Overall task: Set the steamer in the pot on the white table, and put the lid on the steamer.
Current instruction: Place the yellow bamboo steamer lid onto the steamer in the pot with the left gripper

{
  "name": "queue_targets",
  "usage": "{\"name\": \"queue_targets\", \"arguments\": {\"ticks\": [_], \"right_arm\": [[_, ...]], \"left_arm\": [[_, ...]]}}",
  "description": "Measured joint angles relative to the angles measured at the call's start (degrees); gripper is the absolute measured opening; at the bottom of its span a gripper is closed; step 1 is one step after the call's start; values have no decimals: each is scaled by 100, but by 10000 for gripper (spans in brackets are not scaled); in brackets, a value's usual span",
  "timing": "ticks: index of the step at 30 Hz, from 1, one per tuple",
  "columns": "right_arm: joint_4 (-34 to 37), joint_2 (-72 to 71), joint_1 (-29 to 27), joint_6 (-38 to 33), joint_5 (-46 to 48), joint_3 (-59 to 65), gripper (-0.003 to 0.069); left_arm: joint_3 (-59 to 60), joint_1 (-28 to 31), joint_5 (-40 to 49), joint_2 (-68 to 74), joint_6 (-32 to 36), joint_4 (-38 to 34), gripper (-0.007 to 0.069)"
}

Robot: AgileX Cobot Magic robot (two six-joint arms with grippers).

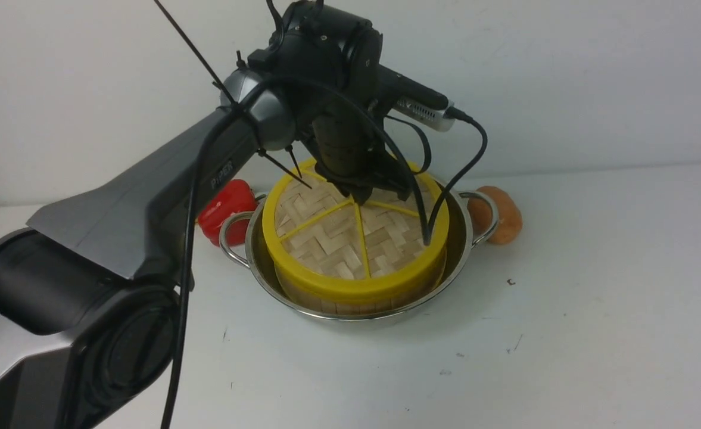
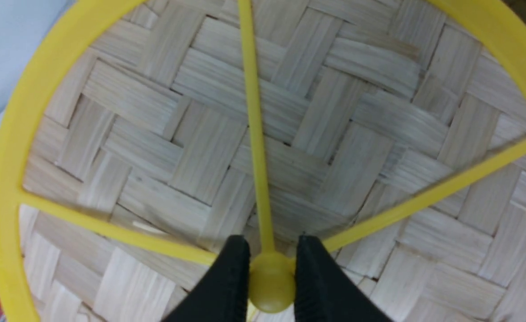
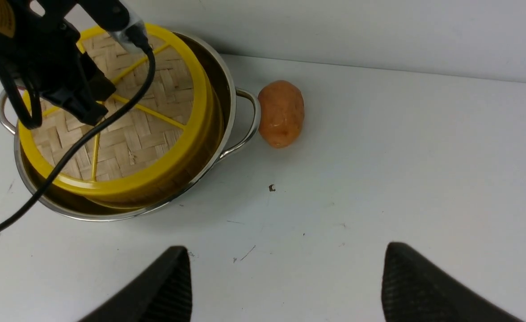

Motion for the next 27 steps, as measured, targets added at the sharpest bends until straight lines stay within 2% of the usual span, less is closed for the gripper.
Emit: {"name": "queue_targets", "arguments": {"ticks": [27], "right_arm": [[0, 0, 0, 0, 0, 0, 541]], "left_arm": [[-9, 0, -17, 98, 6, 66, 118]]}}
